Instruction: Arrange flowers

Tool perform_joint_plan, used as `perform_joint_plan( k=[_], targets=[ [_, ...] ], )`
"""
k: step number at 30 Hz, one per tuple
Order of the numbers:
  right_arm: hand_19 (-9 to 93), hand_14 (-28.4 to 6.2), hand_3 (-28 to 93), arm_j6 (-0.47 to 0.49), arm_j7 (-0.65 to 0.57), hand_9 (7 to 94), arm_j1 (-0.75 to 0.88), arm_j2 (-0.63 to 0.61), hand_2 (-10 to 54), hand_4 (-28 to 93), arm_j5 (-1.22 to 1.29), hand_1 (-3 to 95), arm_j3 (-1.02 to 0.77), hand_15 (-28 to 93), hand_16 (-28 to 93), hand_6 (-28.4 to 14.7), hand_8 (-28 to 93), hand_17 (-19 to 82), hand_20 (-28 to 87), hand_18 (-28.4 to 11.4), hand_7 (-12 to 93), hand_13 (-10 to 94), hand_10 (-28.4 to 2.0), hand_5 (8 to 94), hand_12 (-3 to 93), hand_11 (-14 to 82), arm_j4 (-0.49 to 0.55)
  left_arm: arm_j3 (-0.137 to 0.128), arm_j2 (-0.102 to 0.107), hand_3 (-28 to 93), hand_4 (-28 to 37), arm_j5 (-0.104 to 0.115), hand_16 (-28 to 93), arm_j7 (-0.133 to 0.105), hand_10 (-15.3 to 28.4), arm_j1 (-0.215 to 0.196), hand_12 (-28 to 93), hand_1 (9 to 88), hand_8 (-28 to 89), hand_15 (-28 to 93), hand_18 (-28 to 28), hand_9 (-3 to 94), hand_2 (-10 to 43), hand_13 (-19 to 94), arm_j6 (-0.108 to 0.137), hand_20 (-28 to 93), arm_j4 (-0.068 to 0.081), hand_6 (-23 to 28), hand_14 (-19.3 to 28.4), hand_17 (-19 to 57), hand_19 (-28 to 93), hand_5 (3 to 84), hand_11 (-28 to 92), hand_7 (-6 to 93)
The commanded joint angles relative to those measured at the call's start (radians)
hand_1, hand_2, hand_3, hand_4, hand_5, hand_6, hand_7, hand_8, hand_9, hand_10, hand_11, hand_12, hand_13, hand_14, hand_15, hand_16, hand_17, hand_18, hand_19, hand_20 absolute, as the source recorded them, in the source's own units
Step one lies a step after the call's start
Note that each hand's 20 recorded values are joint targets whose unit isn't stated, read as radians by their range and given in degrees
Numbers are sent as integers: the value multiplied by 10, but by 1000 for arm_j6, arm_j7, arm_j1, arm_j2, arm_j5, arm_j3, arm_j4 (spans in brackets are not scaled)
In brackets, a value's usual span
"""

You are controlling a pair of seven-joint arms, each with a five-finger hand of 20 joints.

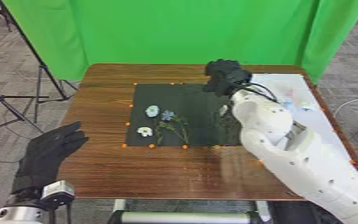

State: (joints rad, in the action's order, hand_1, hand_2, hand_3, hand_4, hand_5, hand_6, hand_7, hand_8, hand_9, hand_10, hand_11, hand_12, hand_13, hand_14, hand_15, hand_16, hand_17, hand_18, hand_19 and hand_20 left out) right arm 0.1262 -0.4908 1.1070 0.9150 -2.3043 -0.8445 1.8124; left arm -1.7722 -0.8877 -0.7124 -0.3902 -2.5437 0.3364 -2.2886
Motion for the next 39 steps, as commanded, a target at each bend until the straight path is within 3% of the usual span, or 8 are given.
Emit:
perform_joint_plan(
  k=[1, 5, 8, 12, 27, 30, 36, 39],
  targets=[
    [865, -118, 862, 35, -105, 518, 119, -162, -85, -259, 22, 323, -156, 770, 174, -85, -108, 261, 169, -226, 178, 575, -213, 533, 166, 199, -107, 14, -14, 823, -137, -2, -119, 11, 229, -2, 114, 276, -84, 611, 218, 410, 42, 285, 3, 157, -6, 147, 283, -96, 558, 478, 393, 153],
    [862, -116, 863, 52, -147, 511, 155, -163, -84, -263, 22, 323, -205, 769, 171, -83, -108, 258, 167, -223, 180, 571, -209, 530, 165, 195, -144, 17, -16, 823, -138, -6, -118, 23, 228, 14, 114, 275, -84, 611, 217, 411, 43, 284, -10, 157, 1, 147, 283, -95, 558, 478, 393, 153],
    [862, -113, 863, 76, -165, 509, 131, -141, -84, -265, 7, 323, -198, 772, 168, -81, -109, 257, 167, -223, 183, 573, -207, 530, 166, 194, -191, 24, -15, 822, -138, 0, -119, 14, 228, 9, 114, 276, -84, 610, 218, 411, 43, 285, -1, 157, 0, 147, 283, -96, 558, 478, 393, 153],
    [862, -112, 864, 85, -178, 505, 133, -130, -85, -268, 5, 323, -201, 775, 165, -81, -111, 257, 168, -222, 184, 573, -205, 528, 166, 192, -209, 33, -19, 823, -138, -3, -118, 19, 228, 24, 114, 275, -84, 610, 218, 411, 42, 285, -8, 157, 4, 147, 284, -96, 557, 478, 393, 153],
    [858, -115, 865, 142, -186, 500, 149, -93, -82, -274, -29, 326, -239, 777, 159, -75, -114, 252, 170, -220, 185, 564, -202, 526, 166, 187, -272, 32, -26, 823, -137, -1, -119, 22, 228, 32, 114, 275, -84, 610, 218, 410, 43, 284, -17, 158, 6, 147, 284, -96, 558, 478, 393, 154],
    [858, -115, 864, 158, -193, 501, 148, -91, -80, -275, -39, 327, -249, 776, 157, -73, -116, 251, 171, -220, 187, 564, -201, 527, 166, 186, -288, 31, -33, 823, -138, -12, -119, 29, 228, 39, 114, 277, -84, 610, 218, 410, 43, 284, -25, 158, 6, 147, 284, -96, 558, 479, 394, 154],
    [856, -114, 861, 145, -181, 512, 144, -89, -78, -276, -47, 331, -252, 774, 154, -71, -118, 250, 171, -221, 188, 569, -193, 529, 165, 188, -297, 34, -27, 823, -138, 0, -119, 12, 228, 35, 114, 276, -84, 610, 217, 410, 44, 284, -15, 158, 9, 147, 283, -95, 557, 478, 393, 154],
    [854, -111, 859, 133, -176, 533, 148, -87, -76, -277, -40, 335, -242, 771, 152, -61, -119, 250, 172, -220, 194, 573, -178, 540, 164, 193, -296, 36, -26, 822, -137, -3, -118, 18, 228, 42, 114, 277, -84, 610, 217, 410, 44, 284, -22, 157, 12, 147, 283, -95, 557, 479, 394, 154]
  ],
)
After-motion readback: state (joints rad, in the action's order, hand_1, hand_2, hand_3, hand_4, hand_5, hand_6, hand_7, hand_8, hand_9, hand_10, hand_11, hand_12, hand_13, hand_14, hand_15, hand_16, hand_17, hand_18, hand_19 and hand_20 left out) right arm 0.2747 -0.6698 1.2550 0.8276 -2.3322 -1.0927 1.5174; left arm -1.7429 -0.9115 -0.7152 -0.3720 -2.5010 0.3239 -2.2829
